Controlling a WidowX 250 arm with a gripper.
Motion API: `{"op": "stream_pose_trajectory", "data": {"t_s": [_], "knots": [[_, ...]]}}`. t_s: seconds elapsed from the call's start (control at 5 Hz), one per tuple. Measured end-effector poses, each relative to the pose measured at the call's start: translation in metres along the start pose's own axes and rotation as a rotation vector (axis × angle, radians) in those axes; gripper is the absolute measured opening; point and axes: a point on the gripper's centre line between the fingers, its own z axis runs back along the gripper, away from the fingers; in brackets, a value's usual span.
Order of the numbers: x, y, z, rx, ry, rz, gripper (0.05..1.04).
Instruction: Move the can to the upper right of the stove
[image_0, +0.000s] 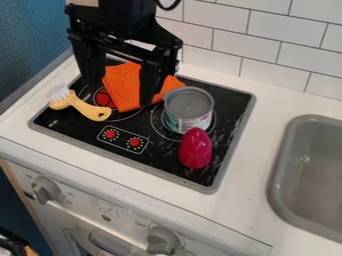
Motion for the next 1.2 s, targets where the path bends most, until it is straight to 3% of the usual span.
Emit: {"op": "stream_pose_trajectory", "data": {"t_s": [0.4, 0.6, 1.0, 1.2], "knots": [[0.008, 0.012, -0.018, 0.034, 0.033, 0.033, 1.007], [0.015, 0.02, -0.032, 0.042, 0.026, -0.002, 1.007], [0.036, 0.021, -0.069, 0.096, 0.034, -0.194, 1.007], [0.042, 0.012, -0.086, 0.089, 0.027, -0.305, 1.007]]}}
